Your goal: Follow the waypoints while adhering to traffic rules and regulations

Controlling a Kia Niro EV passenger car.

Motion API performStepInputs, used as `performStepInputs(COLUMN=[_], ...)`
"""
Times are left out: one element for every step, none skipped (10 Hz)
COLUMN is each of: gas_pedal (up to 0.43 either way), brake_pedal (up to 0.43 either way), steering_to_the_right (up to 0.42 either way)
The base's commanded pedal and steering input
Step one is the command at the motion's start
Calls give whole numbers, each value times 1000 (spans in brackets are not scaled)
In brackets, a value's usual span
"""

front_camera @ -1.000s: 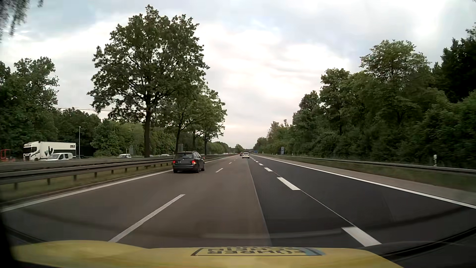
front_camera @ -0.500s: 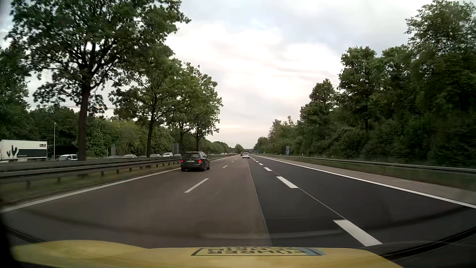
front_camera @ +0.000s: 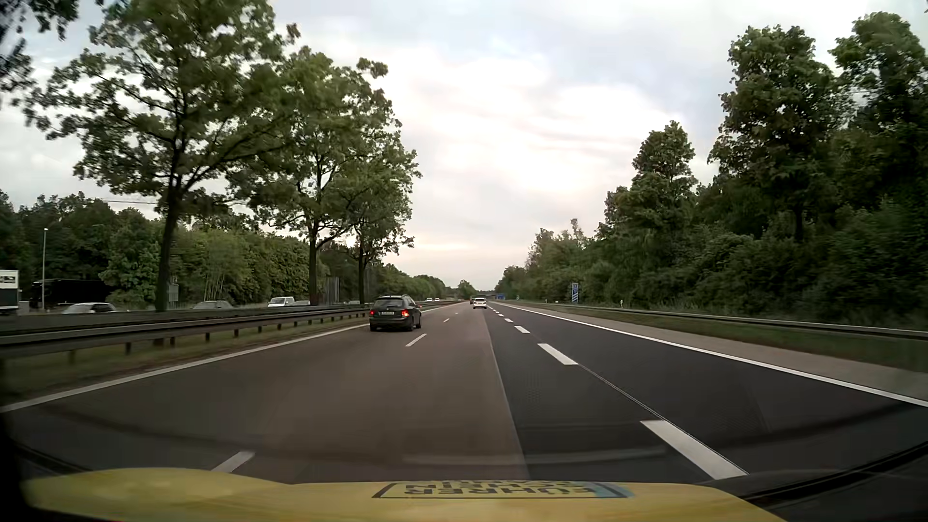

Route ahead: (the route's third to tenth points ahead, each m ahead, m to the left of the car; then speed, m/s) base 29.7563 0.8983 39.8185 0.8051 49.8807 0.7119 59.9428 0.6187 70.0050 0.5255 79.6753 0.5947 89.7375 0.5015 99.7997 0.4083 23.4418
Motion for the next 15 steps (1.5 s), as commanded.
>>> performStepInputs(gas_pedal=[240,240,240,240,240,240,240,240,240,240,240,240,240,240,240], brake_pedal=[0,0,0,0,0,0,0,0,0,0,0,0,0,0,0], steering_to_the_right=[-2,-2,-2,-1,-2,-1,-2,-1,-2,-1,-2,-2,-1,-1,-2])
